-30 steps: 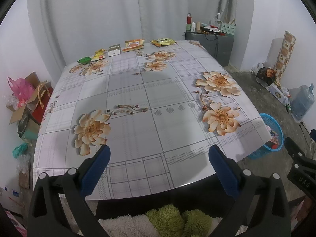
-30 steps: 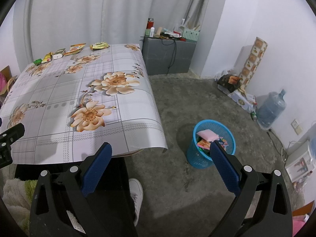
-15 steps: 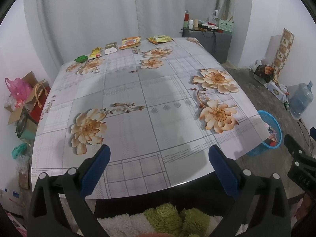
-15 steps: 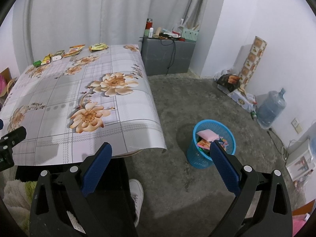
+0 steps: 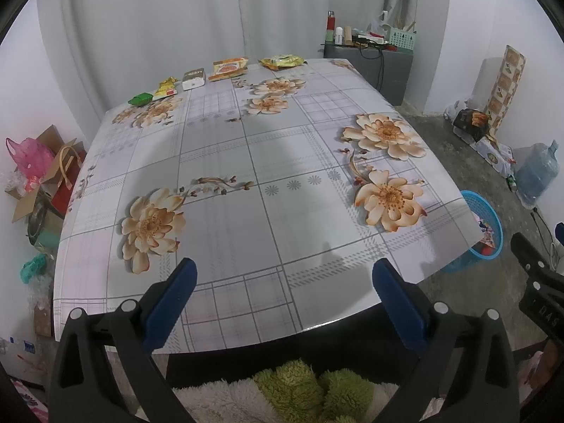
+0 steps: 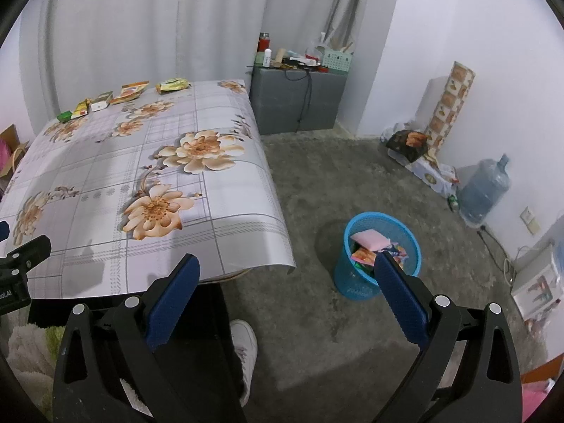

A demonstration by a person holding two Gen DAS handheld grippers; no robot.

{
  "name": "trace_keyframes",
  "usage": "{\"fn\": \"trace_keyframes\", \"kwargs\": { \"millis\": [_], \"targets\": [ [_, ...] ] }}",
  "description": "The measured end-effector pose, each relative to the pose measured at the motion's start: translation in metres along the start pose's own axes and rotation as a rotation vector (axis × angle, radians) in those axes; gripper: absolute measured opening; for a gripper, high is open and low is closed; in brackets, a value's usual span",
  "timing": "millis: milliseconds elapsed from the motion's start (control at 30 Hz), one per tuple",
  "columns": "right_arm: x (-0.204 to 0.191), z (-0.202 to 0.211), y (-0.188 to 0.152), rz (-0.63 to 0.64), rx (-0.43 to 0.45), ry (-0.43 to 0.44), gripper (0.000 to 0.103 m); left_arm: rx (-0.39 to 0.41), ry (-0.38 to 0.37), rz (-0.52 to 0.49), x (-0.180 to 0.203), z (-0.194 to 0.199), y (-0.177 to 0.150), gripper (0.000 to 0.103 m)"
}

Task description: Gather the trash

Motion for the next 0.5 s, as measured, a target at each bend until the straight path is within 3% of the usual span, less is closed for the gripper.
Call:
{"fn": "trace_keyframes", "kwargs": {
  "millis": [500],
  "targets": [
    [0.0014,-0.0002,-0.0015,-0.004,0.001,0.001,0.095,0.0,0.006,-0.001,-0.0013,-0.0005,-0.0011,0.098]
  ]
}}
Point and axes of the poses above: each gripper's, at about its wrist camera, not at the fingertips, and z roughly against the way its jaws point, x to its right, y to its top, the point moved 5 cm from there along -z, roughly the way its jaws point, and after that the axes turned 7 degrees about z, right-handed, at the moved point
